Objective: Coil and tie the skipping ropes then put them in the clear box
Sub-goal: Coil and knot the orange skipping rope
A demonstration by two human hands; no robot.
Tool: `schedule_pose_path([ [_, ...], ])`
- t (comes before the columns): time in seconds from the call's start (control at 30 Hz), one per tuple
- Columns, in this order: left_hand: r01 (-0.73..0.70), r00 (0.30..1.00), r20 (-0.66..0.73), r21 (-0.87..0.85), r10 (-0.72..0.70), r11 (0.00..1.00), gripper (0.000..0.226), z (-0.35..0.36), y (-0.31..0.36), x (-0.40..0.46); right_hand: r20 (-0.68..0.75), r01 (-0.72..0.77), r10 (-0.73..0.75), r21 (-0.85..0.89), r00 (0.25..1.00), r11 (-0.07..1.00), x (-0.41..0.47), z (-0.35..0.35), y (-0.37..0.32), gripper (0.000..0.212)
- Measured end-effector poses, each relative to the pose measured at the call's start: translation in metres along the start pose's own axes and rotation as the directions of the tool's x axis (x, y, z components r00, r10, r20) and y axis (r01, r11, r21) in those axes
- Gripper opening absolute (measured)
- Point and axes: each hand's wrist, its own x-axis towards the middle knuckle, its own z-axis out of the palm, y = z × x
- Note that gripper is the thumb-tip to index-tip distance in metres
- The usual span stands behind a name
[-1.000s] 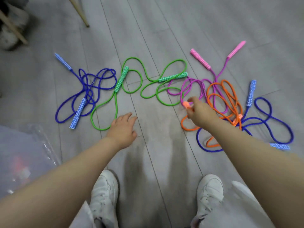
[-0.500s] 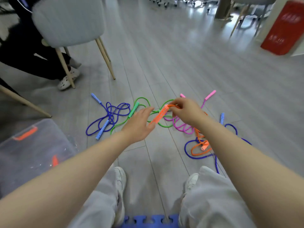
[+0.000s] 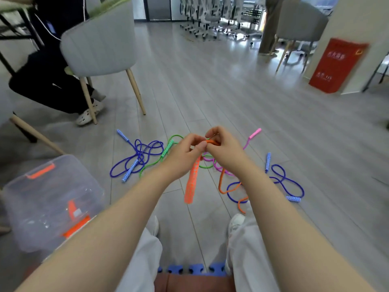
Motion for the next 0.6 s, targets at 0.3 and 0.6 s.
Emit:
schedule_pose_path([
  [0.3,0.047,0.975,-0.219,0.021,-0.041,0.999,0.014,-0.019,-0.016,0.003,0.127,-0.011,0.081,-0.473,0.989,0.881,-0.004,-0.019,0.028,0.009],
  [0.6,-0.001,0.765,-0.511,-0.611,-0.393,0.792,0.022,-0.024,-0.040,0.028,-0.030,-0.144,0.154,-0.563,0.988,0.814,0.019,-0.048,0.052,0.013],
])
